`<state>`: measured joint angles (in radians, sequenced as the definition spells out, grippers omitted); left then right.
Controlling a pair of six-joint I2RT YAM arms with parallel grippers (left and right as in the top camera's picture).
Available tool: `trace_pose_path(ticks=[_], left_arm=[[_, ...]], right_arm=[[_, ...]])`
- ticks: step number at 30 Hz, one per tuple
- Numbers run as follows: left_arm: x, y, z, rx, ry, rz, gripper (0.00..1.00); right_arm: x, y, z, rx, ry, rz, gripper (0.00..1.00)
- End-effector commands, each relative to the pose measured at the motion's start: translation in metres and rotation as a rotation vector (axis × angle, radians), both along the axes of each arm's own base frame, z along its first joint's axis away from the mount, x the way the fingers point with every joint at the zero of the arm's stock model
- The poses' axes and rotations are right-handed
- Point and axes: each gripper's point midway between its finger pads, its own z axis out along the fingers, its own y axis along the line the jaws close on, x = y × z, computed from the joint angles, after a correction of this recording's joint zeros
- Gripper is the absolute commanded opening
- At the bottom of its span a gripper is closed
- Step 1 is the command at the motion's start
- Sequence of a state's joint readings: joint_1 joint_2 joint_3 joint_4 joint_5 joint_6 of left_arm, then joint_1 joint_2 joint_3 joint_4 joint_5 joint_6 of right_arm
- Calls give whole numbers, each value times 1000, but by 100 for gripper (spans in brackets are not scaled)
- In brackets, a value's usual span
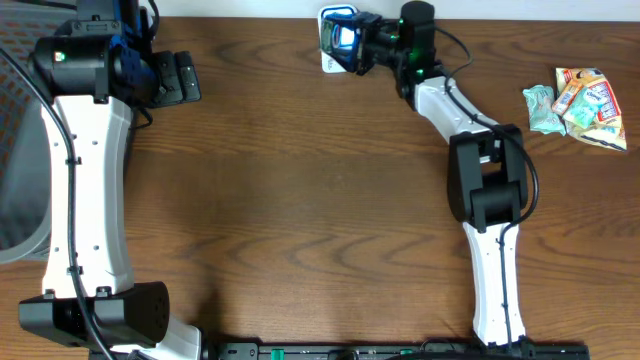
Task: Scan the item barcode
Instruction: 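Hold the tin barcode up against the scanner window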
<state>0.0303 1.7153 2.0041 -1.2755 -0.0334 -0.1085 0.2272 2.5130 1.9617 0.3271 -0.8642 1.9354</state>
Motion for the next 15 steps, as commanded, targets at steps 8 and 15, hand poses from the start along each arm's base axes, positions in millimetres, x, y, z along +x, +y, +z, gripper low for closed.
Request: trace_pose_path(ticks=[8,15], left_arm=[[0,4,-3,10,7,19,98],[0,4,-3,10,7,20,98]], right_arm=[[12,-23,11,-19,-73,-29,43],[21,-59,27,-101,-207,-63,38]])
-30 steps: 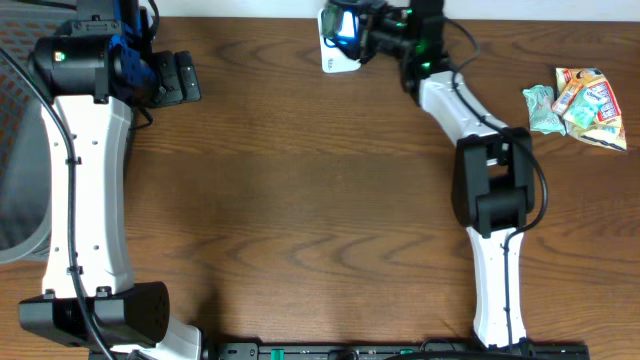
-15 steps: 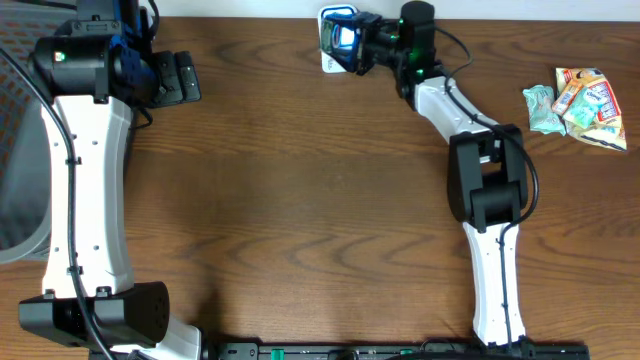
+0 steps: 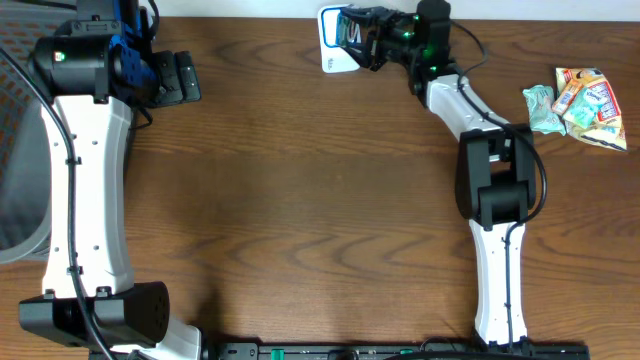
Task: Scan the item barcode
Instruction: 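Hold the tin barcode up against the scanner window, then carry the tin right and drop it on the snack pile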
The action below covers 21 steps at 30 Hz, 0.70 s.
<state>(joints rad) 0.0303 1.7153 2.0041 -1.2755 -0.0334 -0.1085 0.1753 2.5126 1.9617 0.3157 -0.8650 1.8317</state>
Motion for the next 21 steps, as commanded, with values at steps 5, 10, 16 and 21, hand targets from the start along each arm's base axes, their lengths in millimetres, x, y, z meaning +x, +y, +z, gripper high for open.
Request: trace_pose_path(ticks=[5,10,16,21], left_arm=[[0,4,-3,10,7,19,98],[0,4,-3,10,7,19,98],[0,4,-3,10,7,19,98],[0,4,-3,10,7,19,98]], right_arm=[[13,-77,48,-165,-166,-100,38],[6,-135,55,-358,-167,-182,38],[-29,-236,59,-754,-62,-347,40],[-75,-320,59,-1099,96,-469,42]])
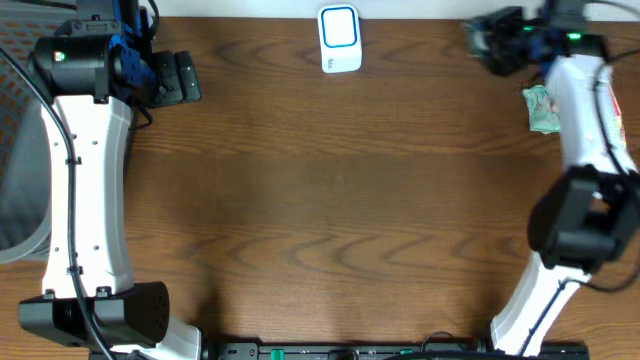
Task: Scan the item barcode
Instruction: 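Carry the tin right and drop it on the snack pile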
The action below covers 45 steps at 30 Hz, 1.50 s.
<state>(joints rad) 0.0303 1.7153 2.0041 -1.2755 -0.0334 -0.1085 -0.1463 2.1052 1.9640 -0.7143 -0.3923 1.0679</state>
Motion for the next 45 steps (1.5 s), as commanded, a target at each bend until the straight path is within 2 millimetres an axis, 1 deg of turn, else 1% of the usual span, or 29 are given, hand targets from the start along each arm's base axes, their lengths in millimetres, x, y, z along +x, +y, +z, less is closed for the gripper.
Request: trace_pose_path(ticks=[1,4,7,12,16,17,20,21,23,26,27,31,35,37,39,42,45], left_arm=[[0,4,-3,10,7,19,98],[0,4,-3,10,7,19,98],[0,4,-3,10,7,19,98],[0,4,-3,10,7,19,98],[0,4,-3,10,7,20,98],[0,4,-3,10,7,20,98],[0,4,-3,10,7,19,98],[0,4,-3,10,7,19,98],[0,4,-3,10,7,19,98],[0,4,-3,10,7,19,98],[0,4,-3,10,7,19,98],[0,4,-3,10,7,19,98],[0,4,-3,10,7,19,98],[0,4,-3,10,7,19,98],[0,4,-3,10,7,19,98],[0,4,-3,10,7,19,98],[0,4,-3,10,7,20,98]], right_arm=[[-27,-78,16,-409,45,-113,42],[-56,-123,9,-587,178,-193,43],[-77,-162,4,-737,282,-240,44],[-83,-196,-6,-801,323,-241,45],[-82,-212,-11,-803,322,-266,51],[-82,-216,-15,-801,327,-263,54],[-81,-217,-25,-811,346,-227,64],[-80,-217,-32,-822,359,-199,69],[-80,-219,-41,-835,380,-177,75],[-81,-223,-51,-835,405,-175,90],[-81,-223,-55,-834,411,-172,92],[-79,-219,-58,-804,401,-153,94],[-72,-205,-60,-744,358,-93,94],[-68,-189,-58,-675,318,-47,95],[-66,-175,-54,-623,287,-11,99],[-68,-153,-38,-558,248,37,99],[-81,-135,-17,-548,248,51,99]])
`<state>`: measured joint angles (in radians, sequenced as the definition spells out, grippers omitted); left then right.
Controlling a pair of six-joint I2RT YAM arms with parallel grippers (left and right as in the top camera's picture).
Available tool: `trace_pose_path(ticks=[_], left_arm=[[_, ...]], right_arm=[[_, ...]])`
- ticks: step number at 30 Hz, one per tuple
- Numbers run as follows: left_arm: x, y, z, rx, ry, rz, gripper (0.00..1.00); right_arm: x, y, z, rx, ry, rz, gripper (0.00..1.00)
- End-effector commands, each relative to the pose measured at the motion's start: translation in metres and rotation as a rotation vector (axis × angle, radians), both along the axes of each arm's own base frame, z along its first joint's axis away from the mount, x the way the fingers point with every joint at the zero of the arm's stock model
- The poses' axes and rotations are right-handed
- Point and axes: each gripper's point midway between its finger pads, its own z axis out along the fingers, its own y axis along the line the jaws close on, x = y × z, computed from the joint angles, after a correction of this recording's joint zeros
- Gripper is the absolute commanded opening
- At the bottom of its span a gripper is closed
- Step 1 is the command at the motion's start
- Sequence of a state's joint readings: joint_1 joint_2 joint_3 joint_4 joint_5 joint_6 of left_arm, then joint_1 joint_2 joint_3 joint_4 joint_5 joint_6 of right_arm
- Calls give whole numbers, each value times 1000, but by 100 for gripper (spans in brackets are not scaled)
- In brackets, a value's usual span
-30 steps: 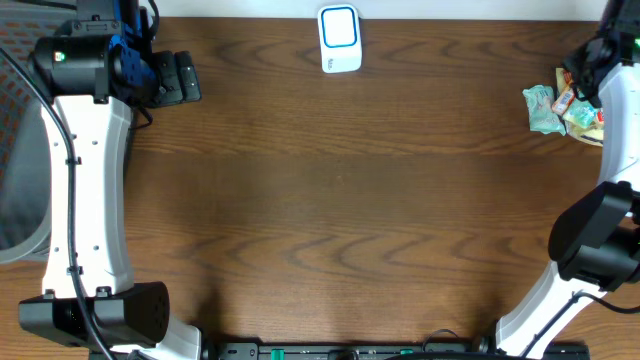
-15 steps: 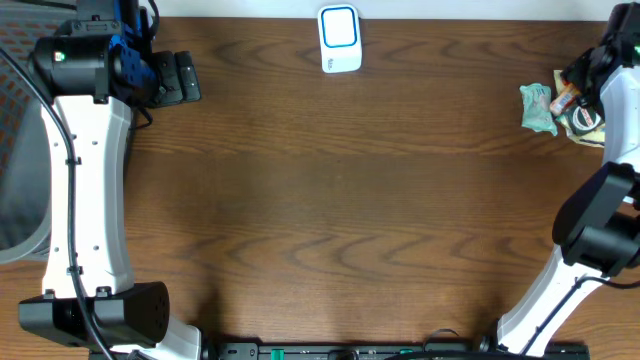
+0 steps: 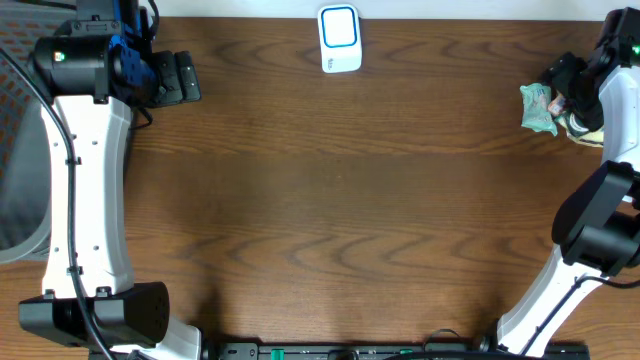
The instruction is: Scan the item barcode
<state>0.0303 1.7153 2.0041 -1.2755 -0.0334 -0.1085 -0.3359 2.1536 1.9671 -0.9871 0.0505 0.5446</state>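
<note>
The scanner (image 3: 339, 38), a white box with a blue-rimmed window, lies at the table's far edge, with nothing near it. At the far right lies a small heap of snack packets. A pale green packet (image 3: 538, 108) shows fully. An orange and yellow packet (image 3: 582, 122) is mostly covered. My right gripper (image 3: 566, 86) hangs right over that heap, its dark fingers against the packets. The overhead view does not show how its jaws stand. My left gripper (image 3: 182, 78) rests at the far left, its fingers apart with nothing between them.
The left arm's white links (image 3: 85, 190) run down the left side. The right arm (image 3: 600, 200) curves along the right edge of the table. A grey chair back (image 3: 15, 150) stands beyond the left edge.
My right gripper was at the table's far right edge, left of and beyond the packets. Now it is lower and further right, over the packet heap. The scanner and the left arm are unchanged.
My right gripper first stood at the scanner, covering it, and was still on it half a second later. Then it was away at the far right edge and the scanner lay bare. Now it is over the snack packets. The left arm never moved.
</note>
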Motion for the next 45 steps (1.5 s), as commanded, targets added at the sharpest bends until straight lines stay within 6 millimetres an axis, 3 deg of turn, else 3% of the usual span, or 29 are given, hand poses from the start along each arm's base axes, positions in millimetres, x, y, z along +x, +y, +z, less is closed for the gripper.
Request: trace_pose_path(ticks=[1,8,19,23,28,32,35,45], left_arm=[[0,4,-3,10,7,20,98],[0,4,-3,10,7,20,98],[0,4,-3,10,7,19,98],[0,4,-3,10,7,19,98],[0,4,-3,10,7,19,98],[0,4,-3,10,7,19,98],[0,4,-3,10,7,19,97],[0,4,-3,10,7,19,98]], right_arm=[[-3,33,61,33,-109,59,99],[-35,97,124,12,-138,210,99],[-114,182,176,-9,-172,430,97],[-140,197,171,-52,-202,480,98],[-184,207,143,-62,-142,530,99],[-209,206,127,-51,-55,543,99],[-217,205,119,-46,-9,544,99],[-218,205,117,-46,-4,544,99]])
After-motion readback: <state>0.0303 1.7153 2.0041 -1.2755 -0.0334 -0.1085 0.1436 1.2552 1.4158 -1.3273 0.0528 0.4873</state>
